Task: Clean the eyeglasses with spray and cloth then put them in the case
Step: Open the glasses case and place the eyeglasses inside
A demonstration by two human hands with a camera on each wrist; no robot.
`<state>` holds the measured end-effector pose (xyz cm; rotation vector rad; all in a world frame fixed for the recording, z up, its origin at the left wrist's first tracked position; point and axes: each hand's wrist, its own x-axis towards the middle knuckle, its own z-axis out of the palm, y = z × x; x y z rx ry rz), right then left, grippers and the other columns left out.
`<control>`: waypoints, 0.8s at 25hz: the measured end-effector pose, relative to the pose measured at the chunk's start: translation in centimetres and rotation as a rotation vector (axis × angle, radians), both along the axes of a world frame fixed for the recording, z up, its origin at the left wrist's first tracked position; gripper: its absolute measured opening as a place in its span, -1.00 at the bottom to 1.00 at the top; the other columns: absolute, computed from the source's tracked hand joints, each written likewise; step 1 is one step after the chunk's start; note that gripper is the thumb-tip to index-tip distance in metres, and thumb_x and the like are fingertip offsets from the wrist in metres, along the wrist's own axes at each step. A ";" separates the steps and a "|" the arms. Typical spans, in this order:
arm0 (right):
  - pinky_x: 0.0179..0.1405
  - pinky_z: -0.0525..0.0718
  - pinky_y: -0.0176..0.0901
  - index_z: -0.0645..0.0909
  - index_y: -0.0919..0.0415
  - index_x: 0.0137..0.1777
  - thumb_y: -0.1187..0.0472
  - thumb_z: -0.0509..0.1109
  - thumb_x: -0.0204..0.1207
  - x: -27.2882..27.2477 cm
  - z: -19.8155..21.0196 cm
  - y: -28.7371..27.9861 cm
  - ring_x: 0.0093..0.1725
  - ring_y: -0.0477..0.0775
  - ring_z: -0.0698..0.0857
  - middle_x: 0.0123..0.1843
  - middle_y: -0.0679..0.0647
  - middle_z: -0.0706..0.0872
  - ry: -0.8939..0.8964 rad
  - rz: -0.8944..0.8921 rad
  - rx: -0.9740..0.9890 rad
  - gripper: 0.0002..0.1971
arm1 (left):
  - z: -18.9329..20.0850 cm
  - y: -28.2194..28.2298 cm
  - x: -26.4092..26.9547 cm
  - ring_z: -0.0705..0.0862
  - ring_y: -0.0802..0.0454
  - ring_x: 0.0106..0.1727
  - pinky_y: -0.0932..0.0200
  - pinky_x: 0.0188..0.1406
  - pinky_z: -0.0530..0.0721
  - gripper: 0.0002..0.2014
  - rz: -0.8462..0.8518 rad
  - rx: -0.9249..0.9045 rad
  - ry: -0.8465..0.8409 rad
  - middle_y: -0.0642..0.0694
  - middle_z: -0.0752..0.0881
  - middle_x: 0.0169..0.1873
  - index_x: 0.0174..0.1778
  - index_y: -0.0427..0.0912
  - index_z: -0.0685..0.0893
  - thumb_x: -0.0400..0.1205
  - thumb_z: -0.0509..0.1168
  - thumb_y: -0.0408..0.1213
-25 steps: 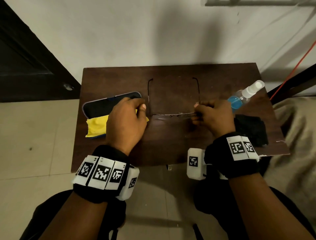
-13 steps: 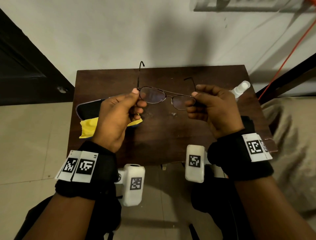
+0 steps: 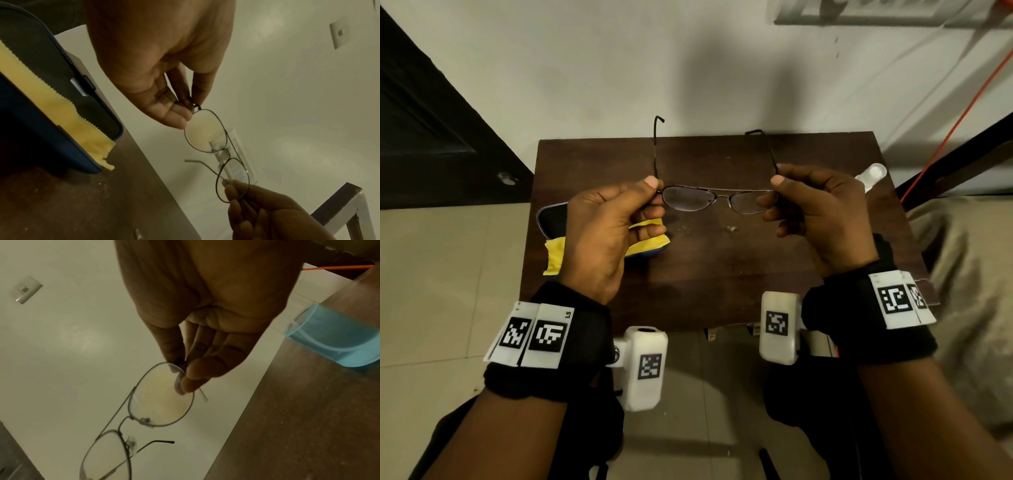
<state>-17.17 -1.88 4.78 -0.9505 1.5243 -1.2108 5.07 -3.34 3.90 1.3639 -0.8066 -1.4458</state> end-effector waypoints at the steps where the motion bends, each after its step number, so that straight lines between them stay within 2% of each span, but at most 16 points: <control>1: -0.54 0.65 -0.23 0.66 0.25 0.14 0.30 0.37 0.56 0.0 0.1 0.0 -0.40 0.05 0.73 -0.32 0.11 0.79 0.010 0.016 -0.011 -0.82 | -0.1 0.0 0.0 0.74 0.14 -0.37 0.26 -0.44 0.72 -0.87 0.002 0.009 0.004 -0.04 0.77 -0.42 -0.24 -0.14 0.77 0.60 0.36 -0.29; 7: -0.55 0.58 -0.18 0.75 0.21 -0.14 0.31 0.35 0.56 0.4 -0.4 -0.1 -0.45 0.07 0.60 -0.34 0.17 0.70 0.119 0.167 -0.011 -0.86 | -0.4 0.1 -0.1 0.78 0.07 -0.32 0.23 -0.32 0.77 -0.89 0.016 0.011 -0.019 -0.09 0.78 -0.40 -0.24 -0.20 0.76 0.58 0.39 -0.31; 11: -0.39 0.67 -0.16 0.72 0.22 -0.05 0.10 0.43 0.50 0.3 -0.4 -0.1 -0.31 0.02 0.66 -0.22 0.12 0.74 0.075 0.186 -0.072 -0.81 | -0.6 0.0 0.2 0.81 0.07 -0.32 0.23 -0.32 0.78 -0.93 0.046 0.023 -0.052 -0.08 0.81 -0.42 -0.18 -0.20 0.77 0.58 0.39 -0.34; 13: -0.28 0.72 -0.17 0.72 0.16 0.01 0.13 0.49 0.43 0.2 -0.4 -0.1 -0.22 -0.04 0.73 -0.10 0.07 0.78 0.091 0.208 -0.145 -0.81 | -0.6 0.0 0.5 0.82 0.06 -0.31 0.22 -0.30 0.79 -0.94 0.061 0.033 -0.053 -0.07 0.82 -0.36 -0.09 -0.21 0.76 0.57 0.40 -0.38; 16: -0.22 0.73 -0.21 0.70 0.12 0.03 0.20 0.47 0.42 0.4 -0.5 0.0 -0.20 -0.11 0.75 -0.05 -0.01 0.79 0.167 0.252 -0.181 -0.82 | -0.7 -0.2 1.0 0.81 0.08 -0.32 0.21 -0.27 0.80 -0.84 0.043 0.036 -0.088 -0.12 0.81 -0.27 0.05 -0.27 0.75 0.57 0.39 -0.40; 20: -0.26 0.72 -0.24 0.70 0.13 0.03 0.27 0.43 0.48 0.8 -0.6 -0.1 -0.23 -0.12 0.74 -0.07 -0.04 0.78 0.175 0.268 -0.186 -0.85 | -0.5 -0.2 1.6 0.64 0.14 -0.46 0.13 -0.29 0.81 -0.85 -0.043 -0.020 -0.246 -0.11 0.73 -0.37 0.04 -0.24 0.77 0.60 0.35 -0.42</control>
